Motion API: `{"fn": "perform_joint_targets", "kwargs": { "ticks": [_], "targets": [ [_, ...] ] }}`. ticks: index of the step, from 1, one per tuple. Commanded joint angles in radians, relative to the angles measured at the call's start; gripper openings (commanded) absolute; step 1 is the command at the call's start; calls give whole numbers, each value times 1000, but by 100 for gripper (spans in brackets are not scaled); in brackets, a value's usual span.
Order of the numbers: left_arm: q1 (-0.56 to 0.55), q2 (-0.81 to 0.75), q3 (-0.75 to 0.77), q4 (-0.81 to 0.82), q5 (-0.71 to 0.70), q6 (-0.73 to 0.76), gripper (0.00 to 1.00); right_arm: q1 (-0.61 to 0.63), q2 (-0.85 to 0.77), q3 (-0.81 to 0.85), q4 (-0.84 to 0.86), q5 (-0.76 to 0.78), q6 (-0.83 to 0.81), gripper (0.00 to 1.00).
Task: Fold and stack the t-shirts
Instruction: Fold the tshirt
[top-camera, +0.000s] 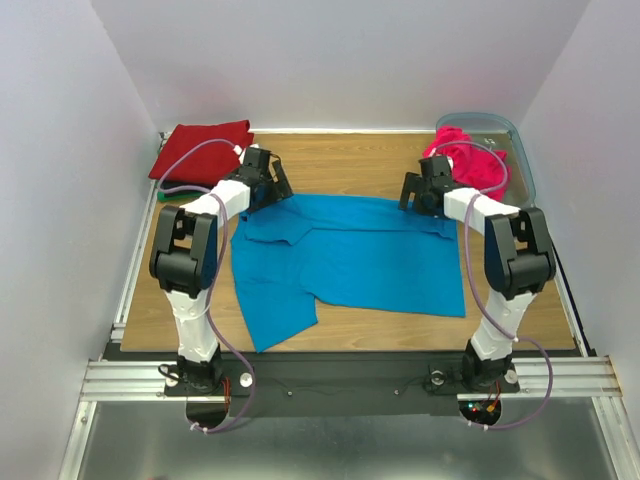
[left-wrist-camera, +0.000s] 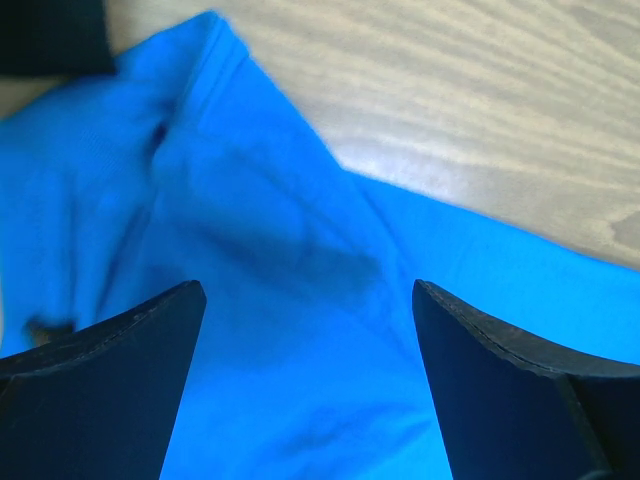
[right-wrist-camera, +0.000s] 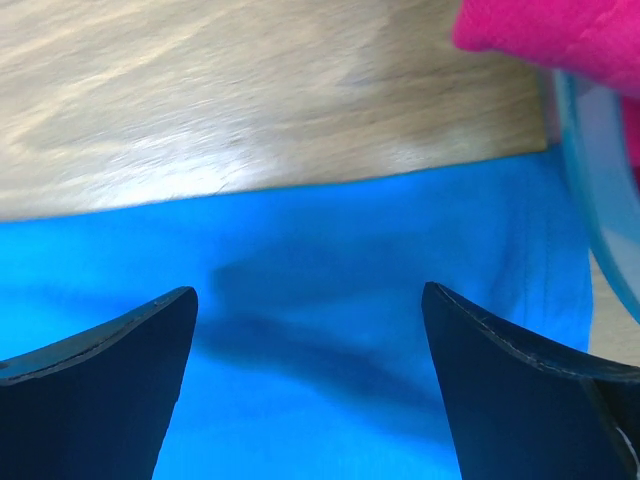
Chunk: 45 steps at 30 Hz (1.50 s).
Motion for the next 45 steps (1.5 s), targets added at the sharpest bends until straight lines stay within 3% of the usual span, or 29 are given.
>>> {"fn": "perform_joint_targets", "kwargs": {
  "ticks": [1, 6, 10, 17, 19, 22, 24, 33, 39, 45],
  "targets": [
    [-85, -228, 14, -139, -149, -29, 97, 45, -182, -14, -6, -81, -73, 100],
    [-183, -536, -280, -233, -223, -228, 97, 157, -410, -164, -32, -44, -23, 100],
    [-337, -737, -520, -302, -247, -379, 97, 174, -584, -340, -32, -48, 69, 100],
    [-708, -897, -667, -619, -247, -739, 97, 176, -752, -564, -36, -76, 184, 100],
    [-776, -922, -703, -701, -221, -886, 97, 176, -803, -607, -42, -58, 215, 100],
    [-864, -932, -750, -744, -198, -973, 97, 176, -840, -627, -45, -53, 221, 100],
    [-878, -928, -744, -761, -215, -1025, 97, 176, -859, -631, -50, -30, 232, 100],
    [-864, -699, -637, -776, -339, -1000, 97, 176, -912, -649, -72, 10, 250, 100],
    [-725, -702, -695, -611, -319, -864, 93, 174, -937, -657, -88, 30, 244, 100],
    [-718, -734, -764, -577, -281, -865, 86, 174, -949, -651, -107, 57, 249, 100]
  ]
}}
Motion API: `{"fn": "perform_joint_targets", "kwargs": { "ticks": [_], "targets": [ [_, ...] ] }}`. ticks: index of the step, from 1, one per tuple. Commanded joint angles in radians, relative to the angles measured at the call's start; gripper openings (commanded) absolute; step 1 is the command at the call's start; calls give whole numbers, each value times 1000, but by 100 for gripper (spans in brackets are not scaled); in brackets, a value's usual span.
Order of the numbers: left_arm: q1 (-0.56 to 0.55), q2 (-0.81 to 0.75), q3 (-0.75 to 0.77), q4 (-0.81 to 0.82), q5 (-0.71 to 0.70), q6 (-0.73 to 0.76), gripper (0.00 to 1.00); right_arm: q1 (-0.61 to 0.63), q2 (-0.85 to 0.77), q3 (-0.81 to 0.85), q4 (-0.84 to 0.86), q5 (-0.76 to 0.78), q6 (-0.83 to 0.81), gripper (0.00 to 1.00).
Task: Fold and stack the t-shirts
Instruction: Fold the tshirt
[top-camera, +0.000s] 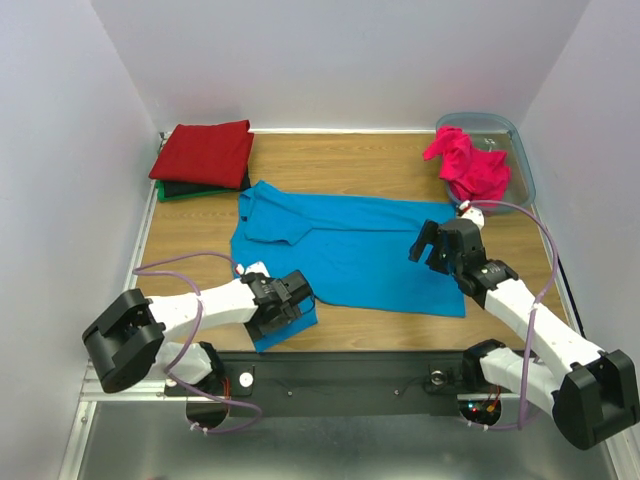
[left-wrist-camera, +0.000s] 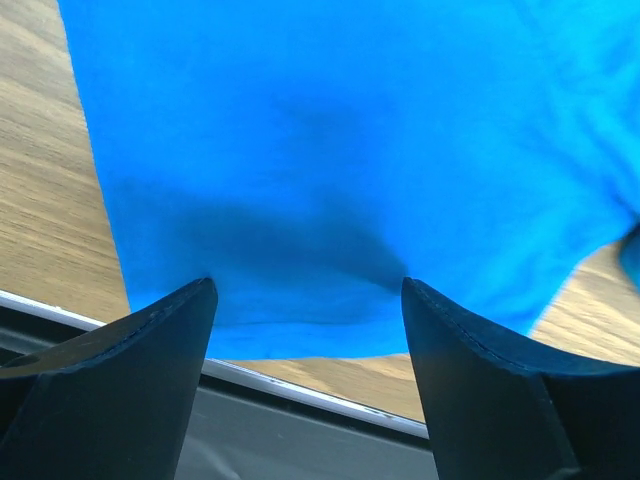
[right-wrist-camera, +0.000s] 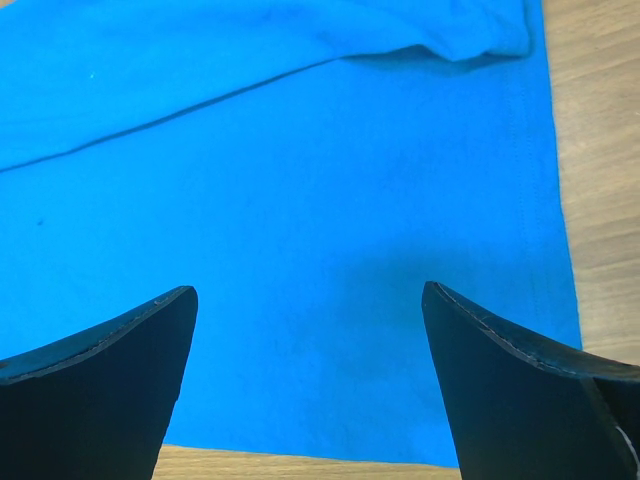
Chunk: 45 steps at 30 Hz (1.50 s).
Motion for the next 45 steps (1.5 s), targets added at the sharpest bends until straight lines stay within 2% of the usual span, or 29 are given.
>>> {"fn": "perform_joint_targets", "kwargs": {
  "ticks": [1, 4, 8, 9, 11, 13, 14, 16, 17, 19, 22, 26, 29, 34, 41, 45],
  "targets": [
    [1, -47, -55, 29, 10, 18, 85, -1, -22, -2, -15, 42, 10, 100],
    [1, -44, -83, 64, 41, 27, 82, -3, -22, 1, -27, 54, 18, 100],
    [3, -3, -86, 80, 58, 33, 72, -1, -16, 0, -39, 77, 30, 100],
    [3, 6, -80, 80, 60, 35, 65, -1, -14, 1, -42, 77, 33, 100],
    [3, 11, -75, 69, 57, 35, 58, -1, -16, 3, -59, 79, 42, 100],
    [1, 2, -67, 63, 52, 33, 46, -1, -23, 1, -76, 82, 64, 100],
    [3, -1, -66, 55, 47, 35, 34, -1, -37, -7, -93, 91, 72, 100],
    [4, -15, -47, 38, 38, 36, 20, -1, -52, -17, -122, 105, 117, 100],
    [4, -21, -43, 28, 34, 38, 8, -3, -62, -26, -155, 102, 128, 100],
    [10, -35, -37, 23, 20, 47, 0, -3, -92, -30, -198, 115, 150, 100],
    [16, -47, -31, 20, 6, 73, 0, -1, -149, -27, -335, 175, 219, 100],
    [26, -69, -21, 9, -6, 95, 0, -3, -244, -33, -383, 151, 366, 100],
    [30, -96, -24, 15, -9, 112, 0, -3, -282, -48, -427, 142, 387, 100],
    [41, -159, -6, 18, -11, 153, 0, -3, -283, -62, -450, 43, 481, 100],
    [46, -204, 15, 52, 6, 216, 0, -1, -295, -115, -473, 31, 581, 100],
    [46, -204, 16, 97, 18, 240, 0, -3, -287, -181, -470, 77, 653, 100]
  ]
}}
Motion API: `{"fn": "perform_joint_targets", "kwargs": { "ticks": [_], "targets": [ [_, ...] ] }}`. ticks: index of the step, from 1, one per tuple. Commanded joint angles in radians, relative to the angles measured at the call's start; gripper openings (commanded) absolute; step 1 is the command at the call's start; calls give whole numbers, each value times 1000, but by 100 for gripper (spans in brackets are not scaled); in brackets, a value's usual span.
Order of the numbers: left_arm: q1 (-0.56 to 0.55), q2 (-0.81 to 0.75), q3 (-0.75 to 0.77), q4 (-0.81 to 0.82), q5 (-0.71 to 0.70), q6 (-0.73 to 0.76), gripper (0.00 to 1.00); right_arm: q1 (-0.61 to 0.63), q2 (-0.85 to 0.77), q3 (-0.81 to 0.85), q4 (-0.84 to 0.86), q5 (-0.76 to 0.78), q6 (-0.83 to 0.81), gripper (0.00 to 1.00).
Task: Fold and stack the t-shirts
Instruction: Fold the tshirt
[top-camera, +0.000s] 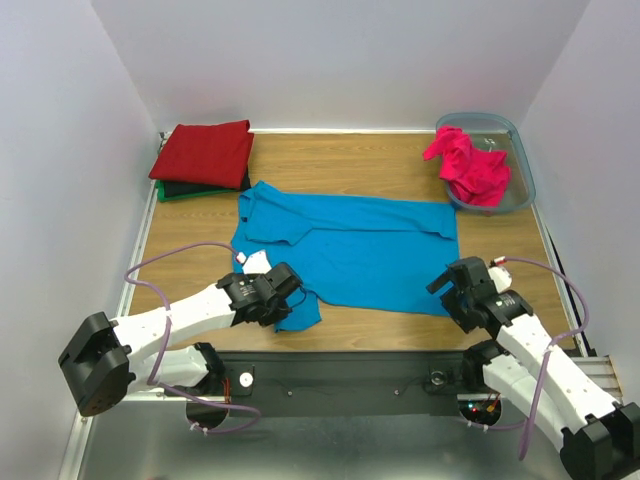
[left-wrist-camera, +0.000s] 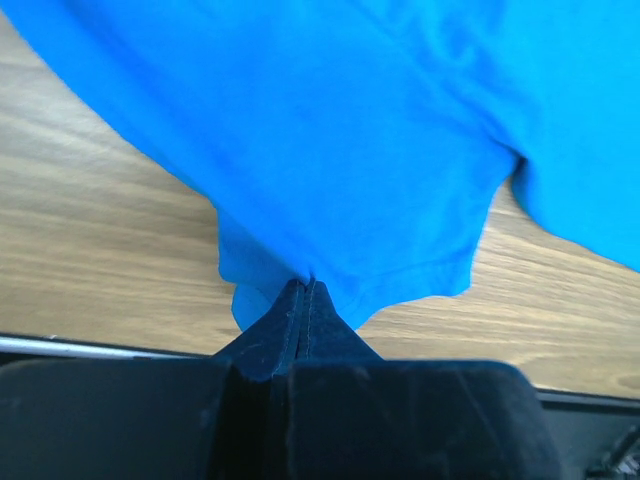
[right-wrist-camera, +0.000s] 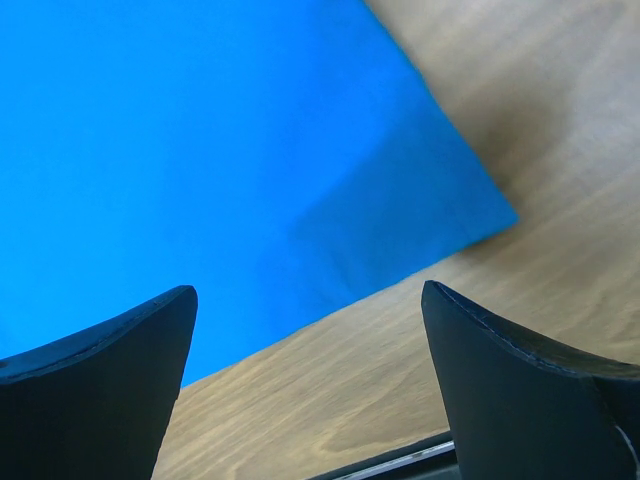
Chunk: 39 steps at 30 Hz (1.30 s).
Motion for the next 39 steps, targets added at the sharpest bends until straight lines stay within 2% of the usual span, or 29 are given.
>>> {"fn": "perform_joint_targets", "kwargs": {
  "ticks": [1, 9, 12, 13, 15, 16, 18, 19, 21, 22, 23, 26, 31, 39],
  "targets": [
    [4, -15, 39, 29, -13, 43, 0, -3, 17, -38, -18, 50, 107, 100],
    [26, -4, 51, 35, -12, 71, 0, -3, 74, -90, 66, 141, 158, 100],
    [37, -6, 56, 40, -4, 83, 0, -1, 66, -137, 162, 147, 158, 91],
    [46, -6, 59, 41, -1, 95, 0, -1, 66, -154, 204, 150, 157, 85],
    [57, -7, 67, 34, -1, 108, 0, -3, 62, -162, 231, 144, 147, 79],
    [66, -10, 73, 31, -3, 109, 0, -3, 62, -163, 244, 143, 140, 69],
    [75, -14, 79, 30, -3, 120, 0, -3, 63, -165, 276, 153, 109, 61],
    [78, -15, 88, 32, -3, 128, 0, -3, 65, -165, 282, 156, 100, 48],
    [87, -12, 97, 32, -6, 135, 0, -3, 71, -160, 297, 162, 85, 38],
    [90, -7, 107, 34, -7, 144, 0, -3, 77, -153, 301, 159, 68, 26],
    [98, -3, 111, 31, -6, 148, 0, -3, 79, -148, 305, 156, 54, 21],
    [106, 11, 130, 29, -4, 160, 0, -1, 77, -125, 304, 152, 8, 0],
    [136, 19, 165, 57, 9, 207, 0, -3, 82, -76, 307, 138, -49, 0],
    [227, 68, 223, 106, 23, 302, 0, -3, 191, 45, 319, 185, -133, 0]
  ]
}}
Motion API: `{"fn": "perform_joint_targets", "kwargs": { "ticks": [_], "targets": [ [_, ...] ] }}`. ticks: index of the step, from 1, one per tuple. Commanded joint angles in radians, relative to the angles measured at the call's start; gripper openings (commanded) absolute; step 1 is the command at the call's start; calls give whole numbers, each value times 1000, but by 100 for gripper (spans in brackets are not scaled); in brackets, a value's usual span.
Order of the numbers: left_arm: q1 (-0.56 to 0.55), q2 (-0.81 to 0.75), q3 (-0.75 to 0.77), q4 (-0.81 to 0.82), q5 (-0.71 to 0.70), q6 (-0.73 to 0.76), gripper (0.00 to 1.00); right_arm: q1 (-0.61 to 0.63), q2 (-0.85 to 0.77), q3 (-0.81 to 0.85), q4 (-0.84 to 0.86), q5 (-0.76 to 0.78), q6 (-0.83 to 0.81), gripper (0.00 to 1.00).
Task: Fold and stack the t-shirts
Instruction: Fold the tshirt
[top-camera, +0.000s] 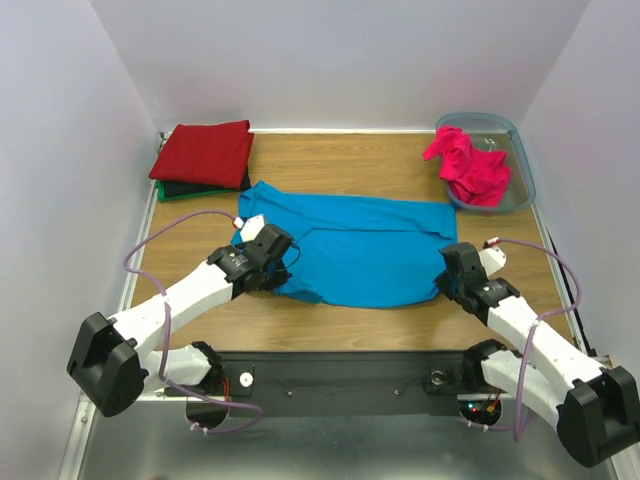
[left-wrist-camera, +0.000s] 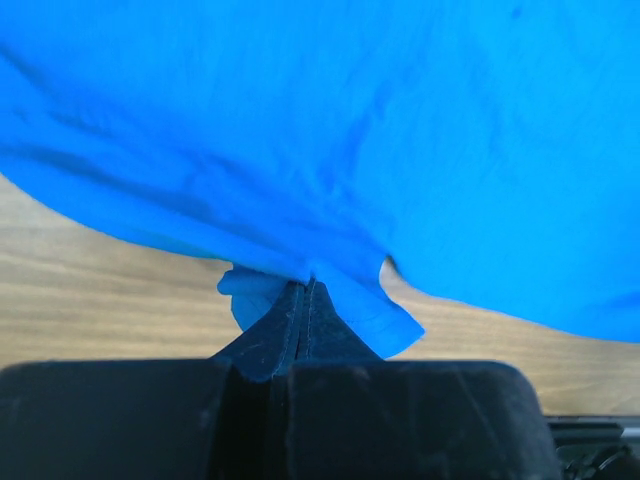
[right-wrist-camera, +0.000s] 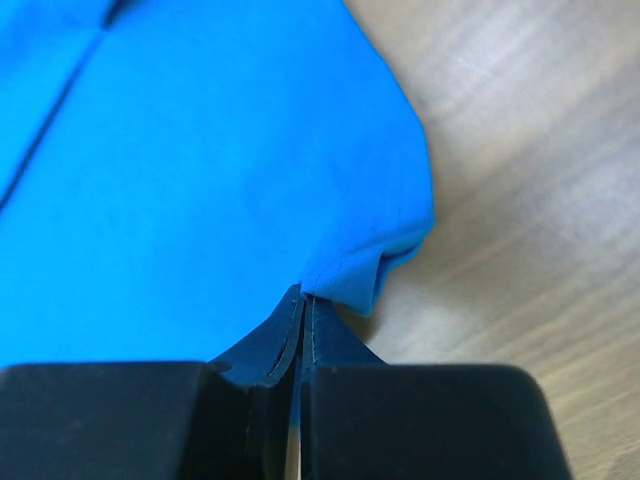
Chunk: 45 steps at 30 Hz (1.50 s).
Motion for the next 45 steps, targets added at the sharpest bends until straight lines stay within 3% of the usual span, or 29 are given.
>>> {"fn": "perform_joint_targets", "kwargs": {
  "ticks": [1, 18, 35, 37, 38, 40, 41, 42, 44, 45],
  "targets": [
    [46, 36, 66, 36, -17, 71, 0, -3, 57, 86, 50, 85, -76, 0],
    [274, 192, 261, 177, -65, 271, 0, -24, 488, 401, 134, 146, -235, 0],
    [408, 477, 445, 254, -45, 386, 0, -113, 743, 611, 139, 142, -315, 0],
    [420, 496, 454, 256, -45, 384, 0, -119, 776, 628, 139, 139, -324, 2],
    [435, 517, 471, 254, -54, 380, 0, -126, 788, 636, 139, 145, -326, 12],
    [448, 542, 501, 233, -54, 380, 26, -132, 809, 666, 139, 152, -333, 27],
    [451, 556, 517, 228, -56, 389, 43, -133, 827, 677, 137, 155, -349, 41],
    [451, 562, 540, 231, -65, 393, 71, -136, 828, 692, 137, 158, -356, 47],
    [451, 573, 578, 226, -68, 406, 87, -138, 821, 703, 137, 161, -370, 63],
    [451, 574, 589, 220, -65, 406, 89, -138, 813, 706, 136, 167, -375, 68]
  ]
}}
